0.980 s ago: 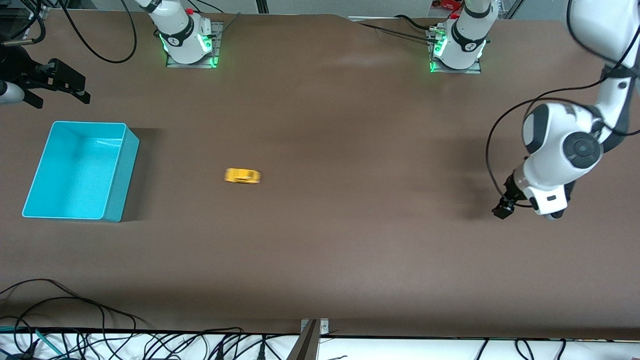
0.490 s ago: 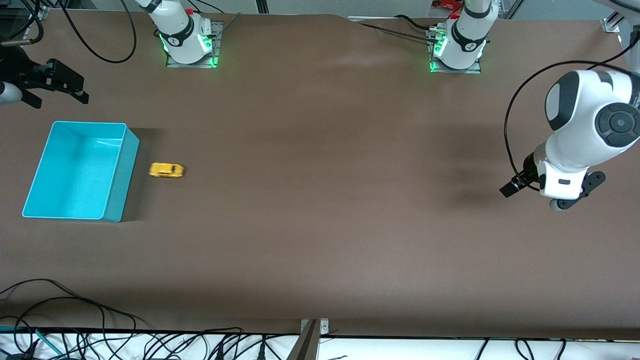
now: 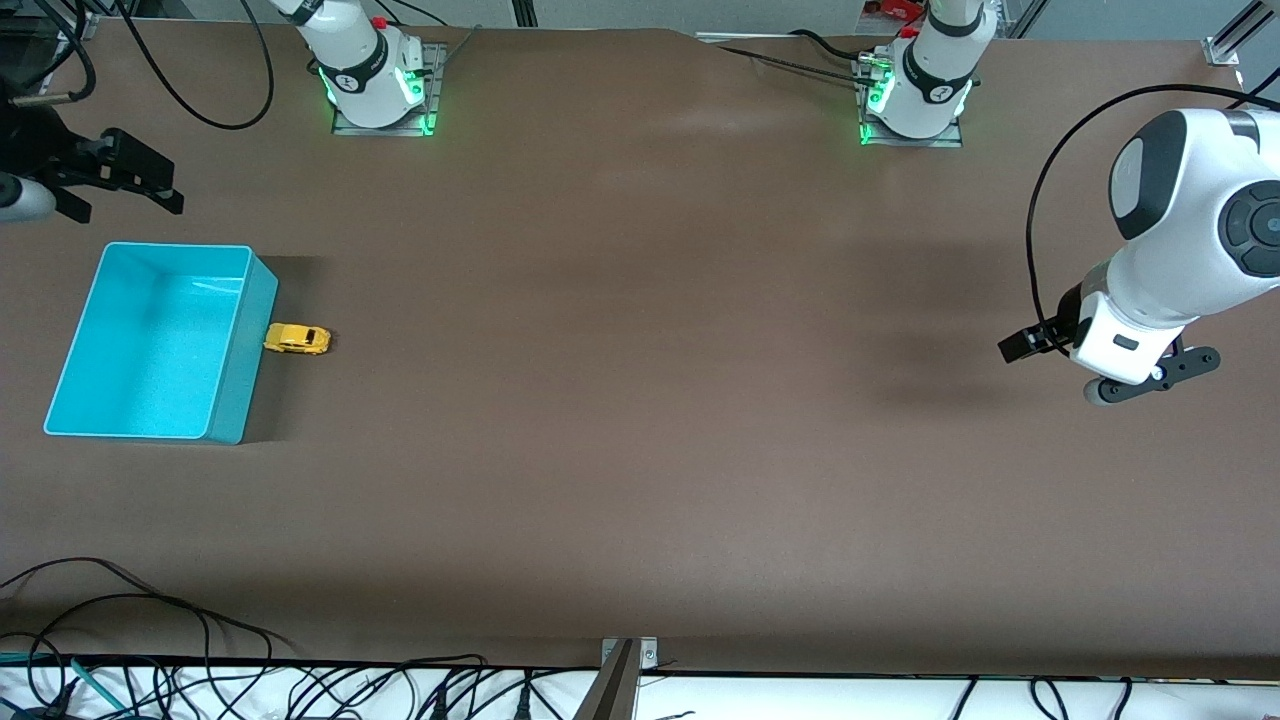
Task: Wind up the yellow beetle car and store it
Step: 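Reach the right gripper down to the car beside the blue box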
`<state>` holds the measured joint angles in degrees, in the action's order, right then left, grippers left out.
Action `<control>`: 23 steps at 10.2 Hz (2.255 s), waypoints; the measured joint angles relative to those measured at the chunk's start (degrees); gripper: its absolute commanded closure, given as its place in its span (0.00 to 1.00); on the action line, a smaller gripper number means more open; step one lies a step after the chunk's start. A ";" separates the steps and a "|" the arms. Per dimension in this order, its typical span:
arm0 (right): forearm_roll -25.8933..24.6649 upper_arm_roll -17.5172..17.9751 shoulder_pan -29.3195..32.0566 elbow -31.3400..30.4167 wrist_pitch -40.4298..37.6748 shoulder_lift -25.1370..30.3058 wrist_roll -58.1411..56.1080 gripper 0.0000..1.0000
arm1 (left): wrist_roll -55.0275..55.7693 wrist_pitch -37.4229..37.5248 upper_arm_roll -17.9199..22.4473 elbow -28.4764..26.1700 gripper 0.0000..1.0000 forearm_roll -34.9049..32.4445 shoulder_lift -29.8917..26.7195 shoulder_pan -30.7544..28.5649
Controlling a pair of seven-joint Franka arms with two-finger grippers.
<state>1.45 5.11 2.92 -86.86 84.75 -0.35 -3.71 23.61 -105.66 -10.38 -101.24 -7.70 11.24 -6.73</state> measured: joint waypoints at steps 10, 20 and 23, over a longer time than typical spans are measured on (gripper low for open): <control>-3.02 -1.19 0.64 -6.68 13.02 -8.65 -3.73 0.00 | -14.58 1.27 0.02 0.10 0.00 0.01 -3.31 -1.23; -6.17 -1.63 2.46 -35.58 42.82 -6.59 -33.56 0.00 | -17.64 2.52 0.17 0.10 0.00 0.01 -3.54 -1.60; -6.15 -1.64 3.53 -36.73 44.09 -6.59 -51.49 0.00 | -17.72 2.56 0.17 0.10 0.00 0.01 -3.54 -1.63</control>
<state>-4.70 3.47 6.45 -123.60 128.85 -6.94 -55.20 5.89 -103.10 -10.21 -101.14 -7.69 7.70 -8.36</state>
